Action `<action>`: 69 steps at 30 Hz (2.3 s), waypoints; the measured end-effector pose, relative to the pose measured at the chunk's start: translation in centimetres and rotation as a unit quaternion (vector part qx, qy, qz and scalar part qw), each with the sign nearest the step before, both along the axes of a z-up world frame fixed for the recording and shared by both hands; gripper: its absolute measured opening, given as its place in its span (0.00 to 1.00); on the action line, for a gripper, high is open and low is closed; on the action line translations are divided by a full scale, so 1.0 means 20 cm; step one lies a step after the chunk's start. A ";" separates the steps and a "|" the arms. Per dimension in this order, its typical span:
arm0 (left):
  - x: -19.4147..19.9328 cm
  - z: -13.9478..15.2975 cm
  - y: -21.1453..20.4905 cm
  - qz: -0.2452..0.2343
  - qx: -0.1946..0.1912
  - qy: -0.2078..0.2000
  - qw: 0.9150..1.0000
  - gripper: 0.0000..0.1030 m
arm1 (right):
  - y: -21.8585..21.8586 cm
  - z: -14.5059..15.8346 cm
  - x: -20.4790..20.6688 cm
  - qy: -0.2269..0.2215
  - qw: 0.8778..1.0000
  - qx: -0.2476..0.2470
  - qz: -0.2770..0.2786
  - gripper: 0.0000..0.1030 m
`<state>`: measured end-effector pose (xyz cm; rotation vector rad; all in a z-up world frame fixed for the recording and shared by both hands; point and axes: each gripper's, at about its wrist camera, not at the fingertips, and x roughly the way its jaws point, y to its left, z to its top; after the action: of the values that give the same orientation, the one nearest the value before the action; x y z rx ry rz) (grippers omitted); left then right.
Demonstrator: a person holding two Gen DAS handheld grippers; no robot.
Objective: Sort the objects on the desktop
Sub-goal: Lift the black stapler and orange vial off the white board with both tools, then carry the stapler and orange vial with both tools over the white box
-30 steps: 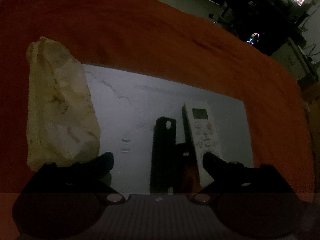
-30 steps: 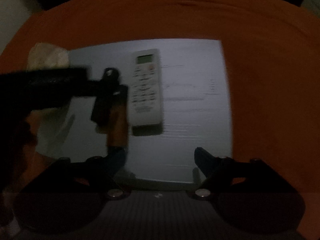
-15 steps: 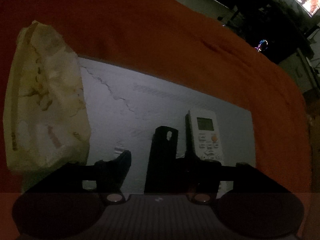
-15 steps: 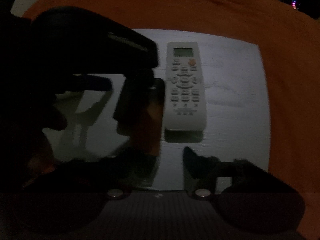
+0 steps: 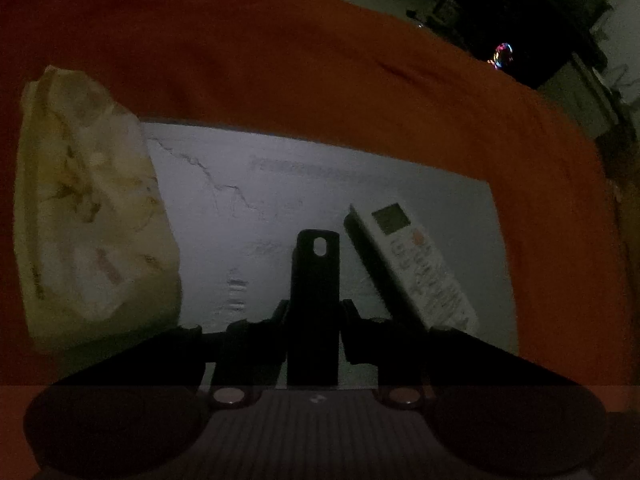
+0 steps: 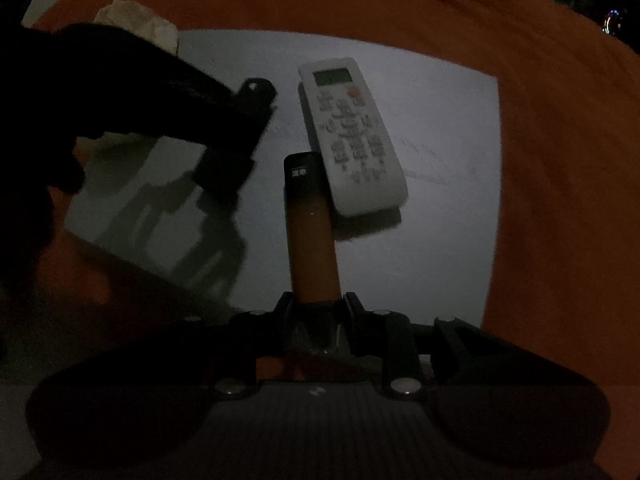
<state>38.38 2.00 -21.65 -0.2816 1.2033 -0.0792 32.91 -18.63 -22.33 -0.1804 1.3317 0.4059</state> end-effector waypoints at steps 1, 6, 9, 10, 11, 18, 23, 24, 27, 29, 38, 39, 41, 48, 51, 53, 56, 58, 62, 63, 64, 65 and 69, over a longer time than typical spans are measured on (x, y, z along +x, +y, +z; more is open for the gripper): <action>-0.01 0.00 0.00 -0.004 0.002 0.001 1.000 0.20 | -0.01 0.01 0.00 0.001 1.000 0.000 0.000 0.27; -0.09 0.03 0.00 -0.032 0.017 0.014 0.999 0.20 | -0.05 0.00 0.02 0.003 1.000 -0.008 0.007 0.27; -0.16 0.06 0.01 -0.060 0.024 0.027 0.998 0.20 | -0.05 -0.03 0.02 0.011 1.000 -0.014 0.011 0.28; -0.17 0.06 0.01 -0.066 0.025 0.030 0.997 0.20 | -0.05 -0.04 0.01 0.014 1.000 -0.013 0.011 0.28; -0.19 0.07 0.02 -0.068 0.026 0.033 0.997 0.20 | -0.05 -0.04 0.02 0.016 1.000 -0.012 0.010 0.29; -0.27 0.09 0.00 -0.083 0.055 0.031 0.995 0.52 | -0.01 0.04 0.10 -0.009 1.000 -0.016 -0.001 0.63; -0.25 0.07 -0.06 -0.097 0.048 0.036 0.993 0.53 | 0.06 0.05 0.15 -0.022 0.999 -0.027 0.009 0.66; -0.25 0.05 -0.07 -0.103 0.051 0.037 0.993 0.55 | 0.08 0.04 0.16 -0.020 0.999 -0.033 0.013 0.66; -0.23 0.00 -0.10 -0.117 0.059 0.040 0.990 0.55 | 0.11 0.02 0.14 -0.020 0.997 -0.054 0.041 0.62; -0.23 -0.01 -0.10 -0.117 0.061 0.033 0.991 0.53 | 0.11 0.00 0.11 -0.020 0.997 -0.055 0.051 0.51; -0.24 0.01 -0.11 -0.126 0.061 0.023 0.990 0.22 | 0.11 -0.03 0.09 -0.022 0.996 -0.055 0.062 0.27; -0.24 0.01 -0.12 -0.128 0.064 0.022 0.989 0.22 | 0.09 -0.02 0.09 -0.023 0.997 -0.051 0.055 0.27; -0.25 0.03 -0.12 -0.134 0.066 0.021 0.989 0.22 | 0.07 -0.01 0.10 -0.024 0.998 -0.045 0.042 0.27; -0.26 0.17 -0.12 -0.134 0.055 0.007 0.989 0.22 | 0.04 0.13 0.13 -0.034 0.999 -0.024 0.008 0.27; -0.28 0.23 -0.11 -0.135 0.052 0.001 0.989 0.22 | 0.05 0.21 0.12 -0.044 0.999 -0.024 0.010 0.27; -0.30 0.27 -0.11 -0.136 0.049 -0.001 0.989 0.22 | 0.06 0.26 0.11 -0.050 0.998 -0.027 0.009 0.27; -0.35 0.32 -0.10 -0.139 0.052 -0.001 0.989 0.22 | 0.08 0.35 0.08 -0.057 0.998 -0.030 0.008 0.27; -0.39 0.36 -0.08 -0.136 0.045 0.000 0.990 0.22 | 0.10 0.40 0.04 -0.061 0.998 -0.030 0.004 0.27; -0.50 0.47 -0.05 -0.137 0.046 0.013 0.989 0.22 | 0.12 0.53 -0.04 -0.063 0.998 -0.004 -0.011 0.27; -0.53 0.51 -0.05 -0.142 0.049 0.009 0.989 0.22 | 0.12 0.57 -0.07 -0.067 0.998 -0.003 -0.011 0.27; -0.56 0.56 -0.04 -0.146 0.052 0.005 0.988 0.22 | 0.13 0.62 -0.10 -0.072 0.997 -0.003 -0.010 0.27; -0.59 0.60 -0.03 -0.148 0.055 0.000 0.987 0.22 | 0.13 0.66 -0.13 -0.077 0.997 -0.002 -0.009 0.27; -0.71 0.74 -0.01 -0.145 0.074 -0.009 0.987 0.22 | 0.11 0.83 -0.26 -0.093 0.995 0.009 -0.020 0.27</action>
<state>24.13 1.72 -6.92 0.0248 1.2186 -0.2436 27.64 -16.45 -5.72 -0.1721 1.1475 0.3574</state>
